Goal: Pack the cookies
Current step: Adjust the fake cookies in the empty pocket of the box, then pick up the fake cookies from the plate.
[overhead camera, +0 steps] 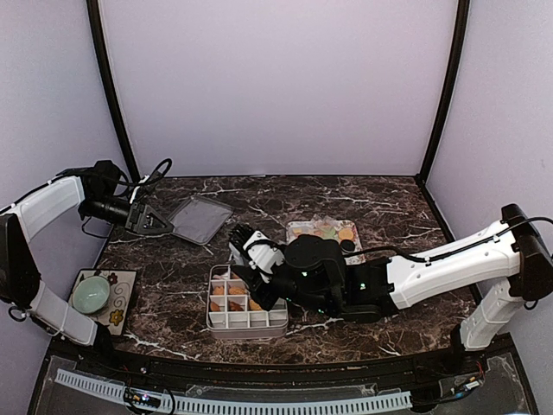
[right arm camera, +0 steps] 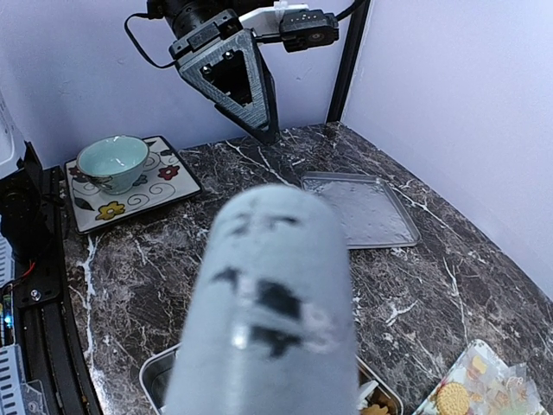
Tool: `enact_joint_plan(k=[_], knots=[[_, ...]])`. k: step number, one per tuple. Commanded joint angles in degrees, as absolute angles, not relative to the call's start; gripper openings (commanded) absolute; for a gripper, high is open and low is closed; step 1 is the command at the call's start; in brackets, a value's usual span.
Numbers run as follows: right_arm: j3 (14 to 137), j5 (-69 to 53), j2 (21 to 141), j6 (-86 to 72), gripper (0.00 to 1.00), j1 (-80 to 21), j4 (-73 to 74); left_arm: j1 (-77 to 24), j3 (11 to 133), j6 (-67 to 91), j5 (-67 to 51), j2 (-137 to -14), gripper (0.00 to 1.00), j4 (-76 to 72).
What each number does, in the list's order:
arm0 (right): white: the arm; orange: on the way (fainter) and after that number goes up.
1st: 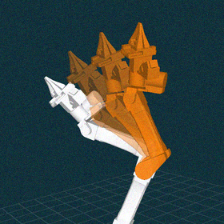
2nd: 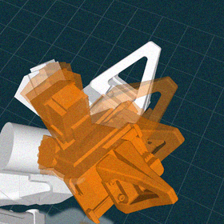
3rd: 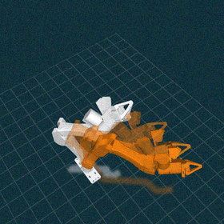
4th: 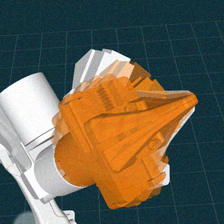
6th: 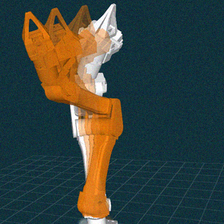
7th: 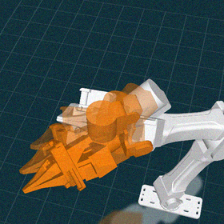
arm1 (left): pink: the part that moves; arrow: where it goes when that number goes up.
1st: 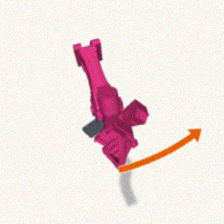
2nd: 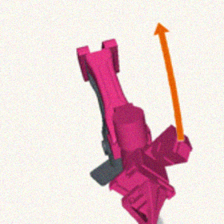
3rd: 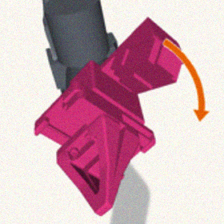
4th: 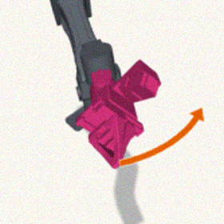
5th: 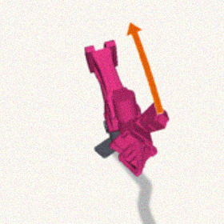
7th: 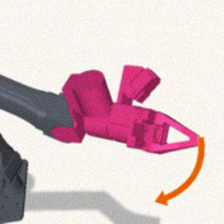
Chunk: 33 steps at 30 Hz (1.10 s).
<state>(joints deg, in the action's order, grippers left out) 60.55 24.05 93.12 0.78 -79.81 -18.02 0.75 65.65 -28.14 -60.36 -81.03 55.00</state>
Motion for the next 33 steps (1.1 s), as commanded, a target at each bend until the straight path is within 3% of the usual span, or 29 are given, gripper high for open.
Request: enact_joint_plan(k=[1, 5, 12, 21, 33], knots=[[61.9, 25.3, 93.1, -0.4, 0.19, -79.5, -21.3, 1.0, 66.3, -29.4, -60.8, -80.9, 0.55, 56.2], [61.3, 27.9, 91.9, 0.1, 0.2, -78.7, -20.8, 1.0, 66.4, -29.4, -60.7, -80.9, 0.55, 56.4], [55.1, 31.3, 79.7, -0.8, 0.26, -74.2, -20.2, 1.0, 66.6, -29.5, -60.4, -81.1, 0.55, 56.3], [42.2, 35.3, 67.6, -6.4, 0.4, -64.5, -16.6, 1.0, 66.9, -29.0, -59.4, -81.9, 0.57, 56.3], [36.9, 30.2, 68.7, -11.8, 0.46, -58.8, -19.8, 1.0, 66.5, -28.6, -59.0, -81.6, 0.58, 55.5]])
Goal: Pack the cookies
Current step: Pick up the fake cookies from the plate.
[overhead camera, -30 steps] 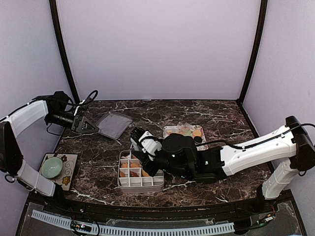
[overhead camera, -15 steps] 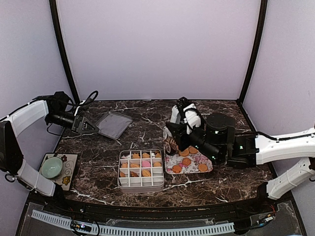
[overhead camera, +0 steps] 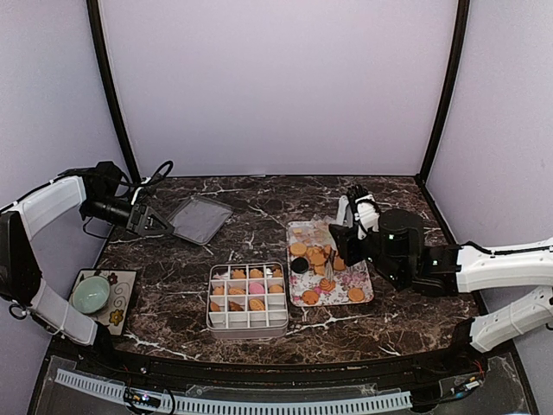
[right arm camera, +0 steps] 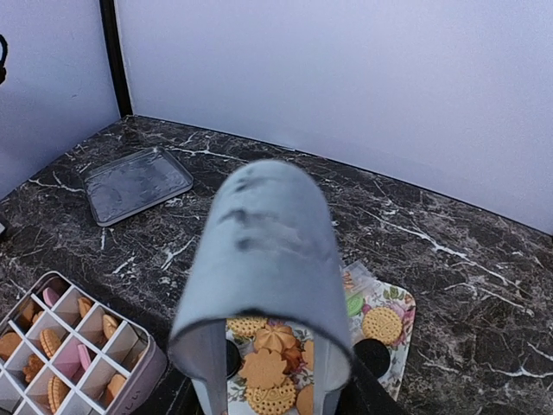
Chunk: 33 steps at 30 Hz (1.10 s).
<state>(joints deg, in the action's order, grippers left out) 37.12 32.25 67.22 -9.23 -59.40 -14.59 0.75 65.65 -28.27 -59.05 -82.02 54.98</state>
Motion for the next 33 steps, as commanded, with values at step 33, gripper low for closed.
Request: enact_joint_plan(k=[33], knots=[[36.9, 34.2, 69.7, -10.1, 0.2, -64.6, -16.8, 1.0, 66.9, -28.1, -59.6, -81.7, 0.56, 55.5]])
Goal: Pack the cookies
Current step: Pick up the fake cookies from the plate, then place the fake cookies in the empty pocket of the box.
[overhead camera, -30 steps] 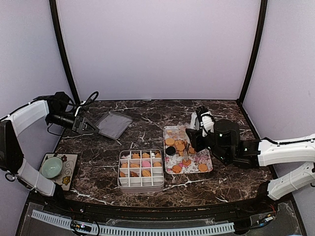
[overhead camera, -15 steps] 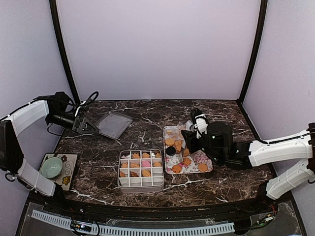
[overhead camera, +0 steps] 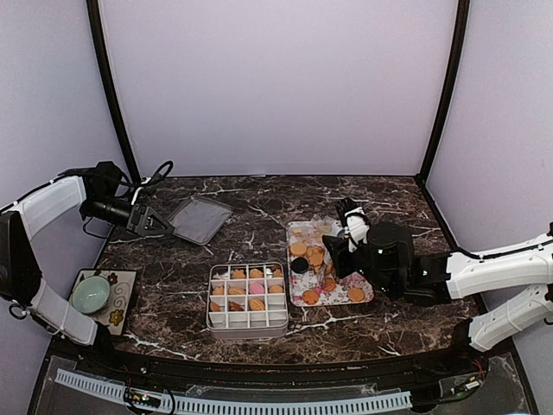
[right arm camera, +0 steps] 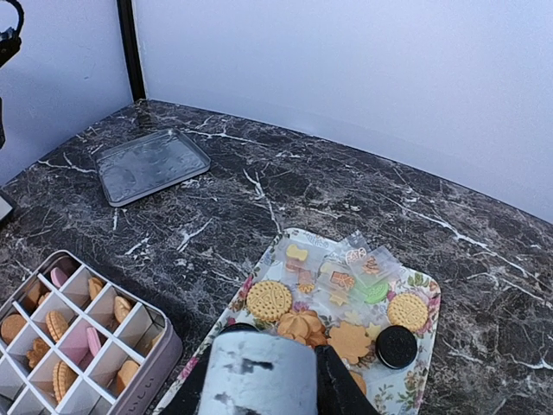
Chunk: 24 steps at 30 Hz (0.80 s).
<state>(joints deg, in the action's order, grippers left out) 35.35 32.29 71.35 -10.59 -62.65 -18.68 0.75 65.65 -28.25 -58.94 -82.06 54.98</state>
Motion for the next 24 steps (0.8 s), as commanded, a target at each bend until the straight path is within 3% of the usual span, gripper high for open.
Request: enact_joint_plan(k=[1, 12, 24], knots=[[37.7, 34.4, 69.3, -9.6, 0.19, -65.1, -16.7, 1.0, 66.9, -28.2, -59.6, -81.7, 0.56, 55.5], [51.2, 36.2, 70.4, -3.7, 0.17, -74.5, -14.6, 1.0, 67.3, -28.1, -59.2, -81.9, 0.56, 55.6], [56.4, 32.4, 80.4, -4.8, 0.17, -80.4, -19.9, 1.0, 67.1, -28.2, -59.4, -81.7, 0.56, 55.7]])
